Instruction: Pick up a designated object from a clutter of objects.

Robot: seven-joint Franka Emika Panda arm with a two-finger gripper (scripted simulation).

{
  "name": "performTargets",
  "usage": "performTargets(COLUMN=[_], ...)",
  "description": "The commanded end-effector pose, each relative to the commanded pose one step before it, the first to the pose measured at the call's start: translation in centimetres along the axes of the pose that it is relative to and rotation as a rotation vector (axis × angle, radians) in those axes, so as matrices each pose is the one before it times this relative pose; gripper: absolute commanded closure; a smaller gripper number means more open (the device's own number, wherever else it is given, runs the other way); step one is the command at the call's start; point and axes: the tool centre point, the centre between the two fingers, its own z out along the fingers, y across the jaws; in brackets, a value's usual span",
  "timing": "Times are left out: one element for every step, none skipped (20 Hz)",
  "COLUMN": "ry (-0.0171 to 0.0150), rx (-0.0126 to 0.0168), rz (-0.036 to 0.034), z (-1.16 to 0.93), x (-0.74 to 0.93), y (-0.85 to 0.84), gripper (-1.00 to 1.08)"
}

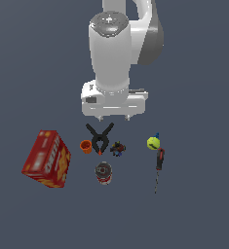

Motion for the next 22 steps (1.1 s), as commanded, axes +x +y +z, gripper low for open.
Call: performTargets(ry=[0.00489, 0.00259, 0.00276, 0.00292, 0.00309, 0.00323, 0.00336, 0.00341, 0.00333, 0.00326, 0.00316, 0.00307, 0.00295, 0.00272, 0.00247, 0.00224, 0.00201, 0.00180, 0.00161, 0.00143, 0.00125, 0.00110], rx=[-0.00005, -0.00020, -0.00032, -0.00047, -0.00066, -0.00086, -0.00110, -0.00133, -0.00153, -0.00173, -0.00192, -0.00211, -0.00228, -0.00234, -0.00236, -0.00235, -0.00232, -0.00226, -0.00218, -0.00209, -0.00197, -0.00184], rz=[-0.02043, -0.00997, -0.01071, -0.01142, -0.01217, -0.01289, -0.01364, -0.01412, -0.01413, -0.01418, -0.01417, -0.01422, -0.01417, -0.01358, -0.01289, -0.01218, -0.01146, -0.01075, -0.01002, -0.00931, -0.00856, -0.00785], z=[1.140, 0.534, 0.574, 0.615, 0.655, 0.696, 0.736, 0.763, 0.764, 0.765, 0.766, 0.766, 0.762, 0.729, 0.689, 0.649, 0.609, 0.569, 0.529, 0.489, 0.449, 0.409], x=[0.372, 0.154, 0.146, 0.135, 0.119, 0.099, 0.075, 0.044, 0.010, -0.023, -0.057, -0.090, -0.122, -0.148, -0.167, -0.181, -0.191, -0.196, -0.198, -0.197, -0.192, -0.184], y=[0.984, 0.466, 0.501, 0.540, 0.576, 0.614, 0.650, 0.672, 0.672, 0.669, 0.666, 0.660, 0.651, 0.616, 0.574, 0.533, 0.494, 0.454, 0.416, 0.378, 0.343, 0.307], gripper=[-0.92, -0.92, -0.92, -0.92, -0.92, -0.92, -0.92, -0.92, -0.92, -0.92, -0.92, -0.92, -0.92, -0.92, -0.92, -0.92, -0.92, -0.92, -0.92, -0.92, -0.92, -0.92])
